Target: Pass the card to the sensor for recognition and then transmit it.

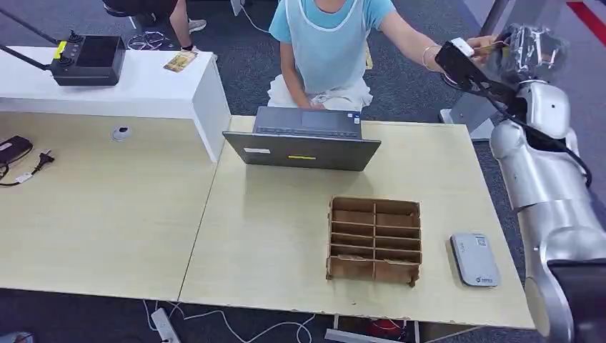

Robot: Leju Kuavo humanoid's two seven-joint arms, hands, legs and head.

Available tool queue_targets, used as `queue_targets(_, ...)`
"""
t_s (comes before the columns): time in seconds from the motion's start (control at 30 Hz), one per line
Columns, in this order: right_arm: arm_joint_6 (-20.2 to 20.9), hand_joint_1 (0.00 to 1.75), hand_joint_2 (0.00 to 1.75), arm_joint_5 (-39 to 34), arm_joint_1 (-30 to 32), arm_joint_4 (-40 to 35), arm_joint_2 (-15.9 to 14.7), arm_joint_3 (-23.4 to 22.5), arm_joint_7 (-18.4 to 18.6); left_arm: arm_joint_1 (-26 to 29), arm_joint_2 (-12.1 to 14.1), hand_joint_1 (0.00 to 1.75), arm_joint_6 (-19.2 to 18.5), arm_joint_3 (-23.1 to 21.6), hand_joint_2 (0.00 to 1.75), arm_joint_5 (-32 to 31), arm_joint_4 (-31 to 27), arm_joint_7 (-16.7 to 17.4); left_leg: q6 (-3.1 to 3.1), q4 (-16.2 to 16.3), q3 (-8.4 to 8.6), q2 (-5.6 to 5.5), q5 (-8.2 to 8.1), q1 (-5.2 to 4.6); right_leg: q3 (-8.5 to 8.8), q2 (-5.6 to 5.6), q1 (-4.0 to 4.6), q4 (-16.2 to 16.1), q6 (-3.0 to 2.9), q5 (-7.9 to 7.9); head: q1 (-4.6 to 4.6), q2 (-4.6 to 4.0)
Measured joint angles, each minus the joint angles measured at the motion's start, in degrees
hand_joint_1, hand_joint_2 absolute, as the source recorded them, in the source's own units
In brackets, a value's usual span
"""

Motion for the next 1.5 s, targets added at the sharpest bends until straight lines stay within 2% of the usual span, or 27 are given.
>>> queue_targets(0.5, -1.6, 1.75, 1.75, -1.7, 0.5, -1.3, -0.2, -0.9, 0.1, 0.0, 0.0, 0.0, 0.3, -0.1, 0.0, 0.0, 0.0, 0.3, 0.0, 0.0, 0.0, 0.0, 0.0, 0.0, 0.01, 0.0, 0.0, 0.0, 0.0, 0.0, 0.0, 0.0)
queue_targets(0.7, -1.4, 1.75, 1.75, -5.6, 1.8, -3.8, -0.1, -2.3, -0.2, 0.0, 0.0, 0.0, 0.3, -0.1, 0.0, 0.0, 0.0, 0.4, 0.0, 0.0, 0.0, 0.0, 0.0, 0.0, 0.0, -0.01, 0.0, 0.0, 0.0, 0.0, 0.0, 0.0)
queue_targets(0.87, -0.9, 1.75, 1.75, -12.0, 3.4, -5.9, -0.2, -4.9, -2.2, 0.0, 0.0, 0.0, 0.3, -0.1, 0.0, 0.0, 0.0, 1.0, 0.0, 0.0, 0.0, 0.0, 0.0, 0.0, 0.01, 0.0, 0.0, 0.0, 0.0, 0.0, 0.02, 0.0)
queue_targets(0.97, 1.3, 1.75, 1.75, -18.3, 4.5, -7.3, -0.2, -7.0, -4.2, 0.0, 0.0, 0.0, 0.5, -0.1, 0.0, 0.0, 0.0, 1.0, 0.0, 0.0, 0.0, 0.0, 0.0, 0.0, 0.01, -0.01, 0.0, 0.0, 0.0, 0.0, 0.02, 0.0)
queue_targets(1.23, 14.1, 1.75, 1.75, -43.5, 8.6, -11.0, -0.9, -13.9, -9.5, 0.0, 0.0, 0.0, 1.0, 0.5, 0.0, 0.0, 0.0, 1.1, 0.0, 0.0, 0.01, -0.01, 0.0, 0.0, 0.0, -0.02, 0.0, 0.0, 0.0, 0.0, 0.0, 0.0)
queue_targets(1.4, 20.2, 1.75, 1.75, -55.2, 11.9, -11.8, -2.9, -16.5, -9.2, 0.1, 0.1, 0.0, 1.0, 1.1, 0.0, 0.0, 0.0, 1.1, 0.0, 0.0, -0.01, -0.03, 0.0, 0.0, 0.01, -0.03, 0.0, 0.0, 0.0, 0.0, 0.0, 0.0)
queue_targets(1.5, 22.1, 1.75, 1.75, -59.6, 13.4, -11.4, -4.5, -17.1, -9.4, 0.1, 0.3, 0.0, 1.0, 1.2, 0.0, 0.0, 0.0, 1.2, 0.01, 0.0, -0.01, -0.04, -0.01, -0.01, 0.01, -0.04, -0.01, 0.0, 0.0, 0.0, 0.0, 0.0)
